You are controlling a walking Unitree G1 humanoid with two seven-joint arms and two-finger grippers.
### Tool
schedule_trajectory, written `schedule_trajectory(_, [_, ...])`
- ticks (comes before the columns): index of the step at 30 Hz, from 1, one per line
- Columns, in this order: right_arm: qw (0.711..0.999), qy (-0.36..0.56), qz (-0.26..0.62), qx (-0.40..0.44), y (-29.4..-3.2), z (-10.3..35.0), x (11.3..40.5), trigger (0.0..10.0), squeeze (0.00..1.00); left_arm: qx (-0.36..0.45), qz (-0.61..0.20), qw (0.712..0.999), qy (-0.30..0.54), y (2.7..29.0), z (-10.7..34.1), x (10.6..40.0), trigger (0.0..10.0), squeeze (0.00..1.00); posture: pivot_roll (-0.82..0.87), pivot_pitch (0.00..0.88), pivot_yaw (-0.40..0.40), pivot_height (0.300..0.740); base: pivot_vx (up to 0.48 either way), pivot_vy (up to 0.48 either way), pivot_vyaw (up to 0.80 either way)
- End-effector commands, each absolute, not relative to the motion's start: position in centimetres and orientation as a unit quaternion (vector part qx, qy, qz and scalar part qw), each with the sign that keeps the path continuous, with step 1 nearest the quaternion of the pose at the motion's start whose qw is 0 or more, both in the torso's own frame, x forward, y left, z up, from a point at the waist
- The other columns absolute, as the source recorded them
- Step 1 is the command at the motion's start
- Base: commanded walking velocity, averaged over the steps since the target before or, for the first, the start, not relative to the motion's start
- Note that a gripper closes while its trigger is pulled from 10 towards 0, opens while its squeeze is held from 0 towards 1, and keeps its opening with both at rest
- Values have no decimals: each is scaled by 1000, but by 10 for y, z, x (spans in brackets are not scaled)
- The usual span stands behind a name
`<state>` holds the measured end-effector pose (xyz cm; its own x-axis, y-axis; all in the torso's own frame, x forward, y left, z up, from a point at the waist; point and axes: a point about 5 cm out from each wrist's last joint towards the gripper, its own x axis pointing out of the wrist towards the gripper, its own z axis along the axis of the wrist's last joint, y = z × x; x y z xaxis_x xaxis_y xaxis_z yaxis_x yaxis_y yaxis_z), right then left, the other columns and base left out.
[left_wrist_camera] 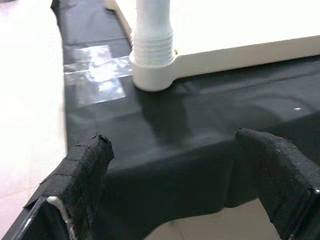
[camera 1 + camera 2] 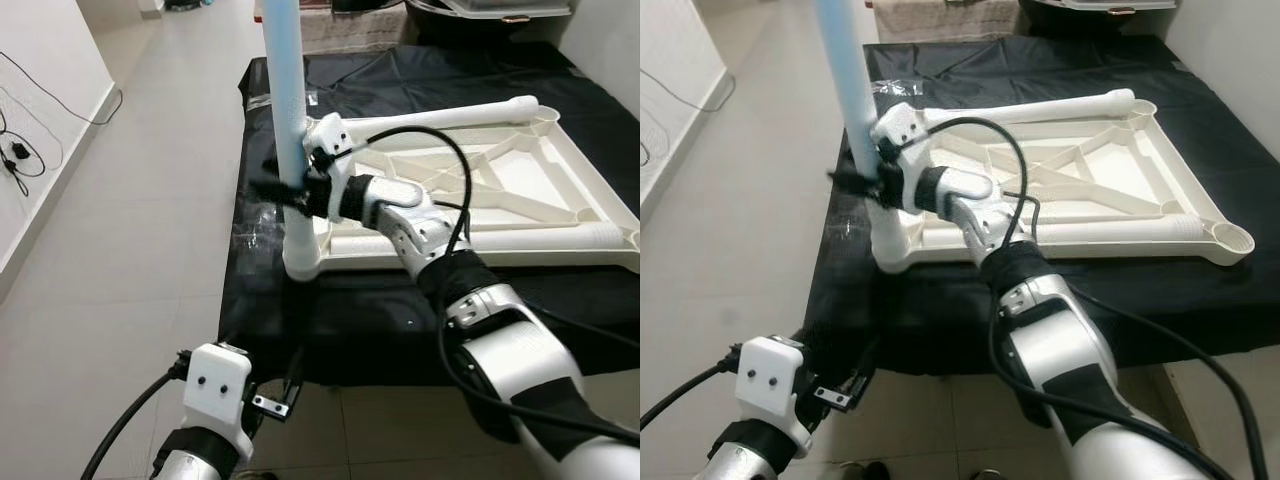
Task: Building children table
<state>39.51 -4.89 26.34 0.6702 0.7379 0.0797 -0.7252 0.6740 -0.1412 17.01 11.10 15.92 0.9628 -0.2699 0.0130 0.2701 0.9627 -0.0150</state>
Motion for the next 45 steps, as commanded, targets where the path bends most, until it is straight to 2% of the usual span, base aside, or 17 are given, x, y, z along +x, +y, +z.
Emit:
schedule_trajectory(1, [954,9,296,-50,-71,227,402,10000,0,-9,-137,991,5,112,154,169,10000,0,42,178,-11,740,0,0,0])
schedule_trajectory(4, [964,7,261,-47,-74,225,403,10000,0,-8,-136,991,5,113,154,169,10000,0,42,178,-11,740,0,0,0])
schedule_trajectory(6, [982,-2,185,-42,-76,219,400,10000,0,-5,-136,991,4,115,154,170,10000,0,45,173,-4,740,0,0,0])
schedule_trajectory(7, [982,-2,185,-42,-76,219,400,10000,0,-5,-136,991,4,115,154,170,10000,0,45,173,-4,740,0,0,0])
schedule_trajectory(9, [992,-16,115,-50,-78,217,396,10000,0,-1,-135,991,2,117,154,171,10000,0,48,171,-6,740,0,0,0])
schedule_trajectory(11, [994,-30,89,-48,-75,219,393,10000,0,0,-134,991,2,118,155,171,10000,0,50,172,-6,740,0,0,0])
schedule_trajectory(15, [996,-40,61,-50,-67,222,388,10000,0,2,-134,991,0,119,154,172,10000,0,50,172,-6,740,0,0,0])
schedule_trajectory(19, [998,-14,-27,-63,-63,218,383,10000,0,6,-129,992,-3,122,155,175,10000,0,51,178,-10,740,0,0,0])
schedule_trajectory(22, [996,-4,-58,-67,-61,216,381,10000,0,7,-129,992,-3,122,155,175,10000,0,50,180,-14,740,0,0,0])
schedule_trajectory(24, [990,17,-120,-65,-59,214,377,10000,0,7,-128,992,-4,123,155,176,10000,0,50,180,-14,740,0,0,0])
schedule_trajectory(25, [990,17,-120,-65,-59,214,377,10000,0,7,-128,992,-4,123,155,176,10000,0,50,180,-14,740,0,0,0])
schedule_trajectory(31, [980,27,-198,-1,-38,211,358,10000,0,8,-126,992,-6,123,155,177,10000,0,52,183,-20,740,0,0,0])
schedule_trajectory(37, [979,30,-195,47,-24,217,350,10000,0,10,-124,992,-6,124,155,177,10000,0,65,178,-22,740,0,0,0])
schedule_trajectory(39, [984,-9,-166,70,-23,235,355,10000,0,7,-122,992,-5,126,154,179,10000,0,57,168,-22,740,0,0,0])
schedule_trajectory(43, [985,-28,-152,78,-23,243,357,10000,0,4,-121,993,-5,126,154,180,10000,0,57,168,-22,740,0,0,0])
schedule_trajectory(45, [983,-92,-92,126,-28,274,362,10000,0,-5,-115,993,-6,127,155,183,10000,0,47,155,-23,740,0,0,0])
